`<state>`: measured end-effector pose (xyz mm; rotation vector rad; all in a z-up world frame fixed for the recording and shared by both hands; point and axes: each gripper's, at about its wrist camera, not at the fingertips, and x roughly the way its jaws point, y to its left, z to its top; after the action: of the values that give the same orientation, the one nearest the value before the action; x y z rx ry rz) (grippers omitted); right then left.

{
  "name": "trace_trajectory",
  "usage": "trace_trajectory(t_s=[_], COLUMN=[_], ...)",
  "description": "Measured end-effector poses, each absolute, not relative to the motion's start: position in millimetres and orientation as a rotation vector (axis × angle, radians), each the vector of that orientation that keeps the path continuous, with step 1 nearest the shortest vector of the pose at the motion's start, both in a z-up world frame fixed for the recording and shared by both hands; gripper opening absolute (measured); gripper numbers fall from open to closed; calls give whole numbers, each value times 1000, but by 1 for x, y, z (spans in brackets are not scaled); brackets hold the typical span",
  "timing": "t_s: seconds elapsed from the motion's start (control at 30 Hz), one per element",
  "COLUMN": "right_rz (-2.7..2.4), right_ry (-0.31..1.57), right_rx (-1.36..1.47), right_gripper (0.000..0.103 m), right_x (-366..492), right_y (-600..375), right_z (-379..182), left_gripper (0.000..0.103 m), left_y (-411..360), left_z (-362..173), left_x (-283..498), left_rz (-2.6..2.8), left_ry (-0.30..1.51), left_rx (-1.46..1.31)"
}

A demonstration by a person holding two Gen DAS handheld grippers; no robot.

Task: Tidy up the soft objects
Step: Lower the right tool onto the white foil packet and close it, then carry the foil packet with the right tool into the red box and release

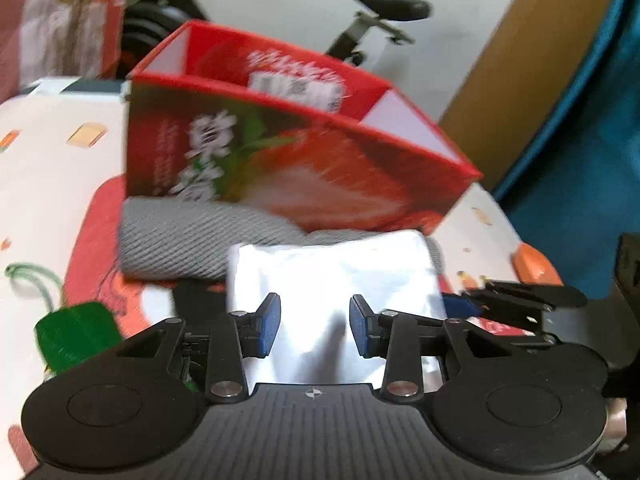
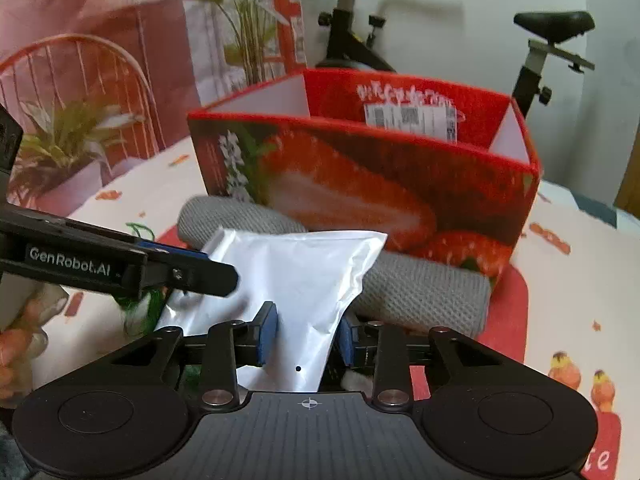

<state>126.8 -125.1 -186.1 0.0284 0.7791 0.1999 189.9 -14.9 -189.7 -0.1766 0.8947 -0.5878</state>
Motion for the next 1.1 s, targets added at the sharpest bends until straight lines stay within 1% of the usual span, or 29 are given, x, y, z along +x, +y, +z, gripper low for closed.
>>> trace_trajectory(t_s=[0.1,0.3,0.43,0.63,0.83,0.9,0.93,1.03,1.1], right_rz=[193,174,176,180,182,181,182,197,209], right_ry=[806,824,819,811,802,797,788,746,712], right_rx=[74,107,116,134,137,126,126,142,122], right_gripper=[25,25,25,26,25,24,19,13,13], right_x=[126,125,124,123,122,120,120,119,118], right_y=[-132,-139,-141,-143,-144,-142,-142,-144,-142], right_z=[-197,-210,-213,-215,-216,-212,-209,-195,-185], left_gripper=[39,39,39,40,41,41,41,41,41], left_y=[-3,2,-4,-6,-5,-5,-6,-3,1], left_z=[-193,-192,-197,-203,-206,-204,-203,-197,-191], left_x=[193,197,196,195,200,201,201,202,202], left_rz=[-533,-502,-534,-541,-536,-560,-569,-577,-580], left_ry=[906,906,933,926,963,965,963,946,924], left_rx=[-211,-228,-219,-197,-241,-255,-267,-291,-308])
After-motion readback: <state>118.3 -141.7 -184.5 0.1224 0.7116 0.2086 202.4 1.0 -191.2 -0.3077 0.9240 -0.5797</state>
